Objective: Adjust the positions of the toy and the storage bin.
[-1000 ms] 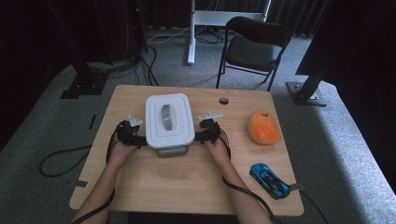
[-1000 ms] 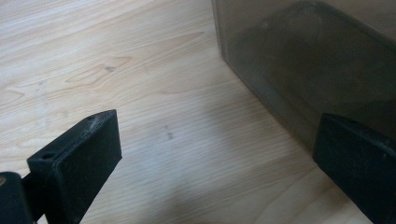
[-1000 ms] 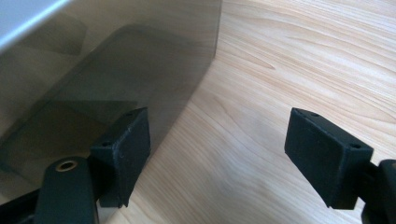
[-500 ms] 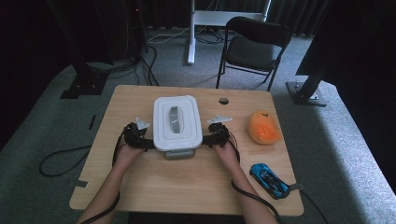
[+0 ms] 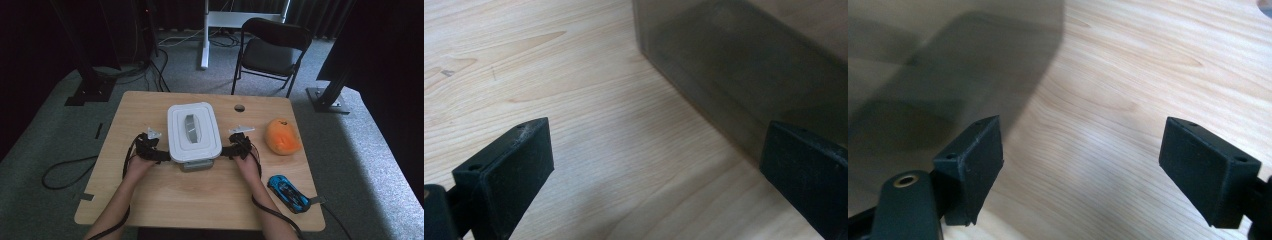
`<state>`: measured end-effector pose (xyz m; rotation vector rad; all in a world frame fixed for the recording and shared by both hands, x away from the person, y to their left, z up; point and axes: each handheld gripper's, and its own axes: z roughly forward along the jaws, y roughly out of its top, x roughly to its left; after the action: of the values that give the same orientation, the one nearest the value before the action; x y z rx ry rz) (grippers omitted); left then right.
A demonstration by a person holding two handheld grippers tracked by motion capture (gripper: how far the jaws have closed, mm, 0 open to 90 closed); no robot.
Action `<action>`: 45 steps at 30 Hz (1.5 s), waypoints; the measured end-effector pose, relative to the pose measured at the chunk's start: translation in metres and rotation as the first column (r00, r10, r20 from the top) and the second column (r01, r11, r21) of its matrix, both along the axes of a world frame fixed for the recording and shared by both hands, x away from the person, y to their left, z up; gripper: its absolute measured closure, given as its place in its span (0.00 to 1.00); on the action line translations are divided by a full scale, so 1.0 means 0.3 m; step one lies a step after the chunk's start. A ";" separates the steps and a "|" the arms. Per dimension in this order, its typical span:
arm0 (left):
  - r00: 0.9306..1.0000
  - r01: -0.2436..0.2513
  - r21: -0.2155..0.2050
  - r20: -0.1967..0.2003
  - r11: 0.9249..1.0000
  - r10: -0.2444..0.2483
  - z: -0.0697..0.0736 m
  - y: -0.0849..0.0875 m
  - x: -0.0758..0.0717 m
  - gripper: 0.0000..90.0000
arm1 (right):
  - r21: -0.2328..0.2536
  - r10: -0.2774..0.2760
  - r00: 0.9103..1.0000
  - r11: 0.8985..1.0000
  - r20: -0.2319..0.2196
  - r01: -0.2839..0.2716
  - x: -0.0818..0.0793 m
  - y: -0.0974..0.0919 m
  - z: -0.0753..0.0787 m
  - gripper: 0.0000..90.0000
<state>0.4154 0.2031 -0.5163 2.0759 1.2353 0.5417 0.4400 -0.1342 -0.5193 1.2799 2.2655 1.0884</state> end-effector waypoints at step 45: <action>0.997 -0.074 -0.003 0.012 0.997 0.074 0.001 0.064 0.167 0.02 | 0.041 -0.051 0.998 0.998 -0.045 0.053 0.224 0.055 -0.005 0.16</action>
<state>0.4657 0.2222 -0.5160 2.0284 1.3088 0.5852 0.5071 -0.1177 -0.5208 1.3843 2.2392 1.1052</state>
